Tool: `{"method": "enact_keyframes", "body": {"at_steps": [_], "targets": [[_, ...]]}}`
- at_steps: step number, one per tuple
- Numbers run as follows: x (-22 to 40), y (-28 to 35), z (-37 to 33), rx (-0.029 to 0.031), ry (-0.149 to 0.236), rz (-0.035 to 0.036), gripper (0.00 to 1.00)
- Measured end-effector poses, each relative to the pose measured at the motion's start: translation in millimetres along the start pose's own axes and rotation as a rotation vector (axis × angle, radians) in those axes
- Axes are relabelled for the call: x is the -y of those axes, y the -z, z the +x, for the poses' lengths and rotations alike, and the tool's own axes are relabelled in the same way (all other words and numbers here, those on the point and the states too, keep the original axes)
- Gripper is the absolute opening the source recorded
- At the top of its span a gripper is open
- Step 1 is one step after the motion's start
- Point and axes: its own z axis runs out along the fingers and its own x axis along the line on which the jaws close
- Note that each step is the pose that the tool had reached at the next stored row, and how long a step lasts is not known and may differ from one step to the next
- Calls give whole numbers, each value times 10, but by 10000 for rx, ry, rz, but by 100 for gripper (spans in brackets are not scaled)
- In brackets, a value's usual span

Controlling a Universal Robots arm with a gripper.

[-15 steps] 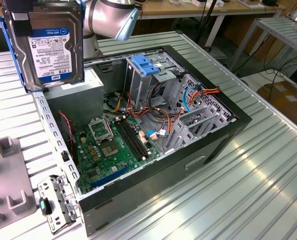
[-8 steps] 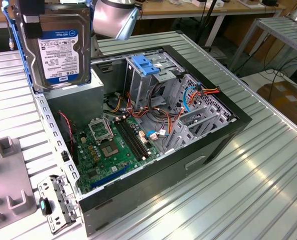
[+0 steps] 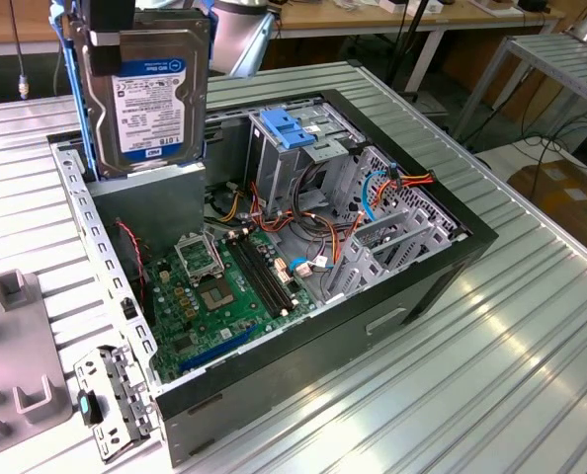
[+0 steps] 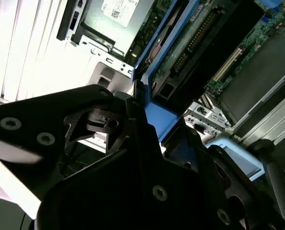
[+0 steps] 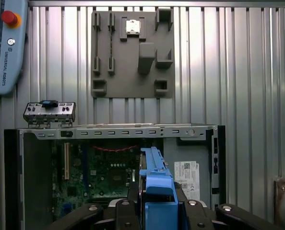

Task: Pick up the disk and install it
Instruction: 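Pick up the disk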

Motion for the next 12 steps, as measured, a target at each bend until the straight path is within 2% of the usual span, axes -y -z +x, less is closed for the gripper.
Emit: {"method": "enact_keyframes", "body": {"at_steps": [2,10,12], "targets": [[91,-1,1,-5,-15,1,37],[319,-5,2,-14,-48,2,37],[421,-6,3,-21,-64,2,37]]}}
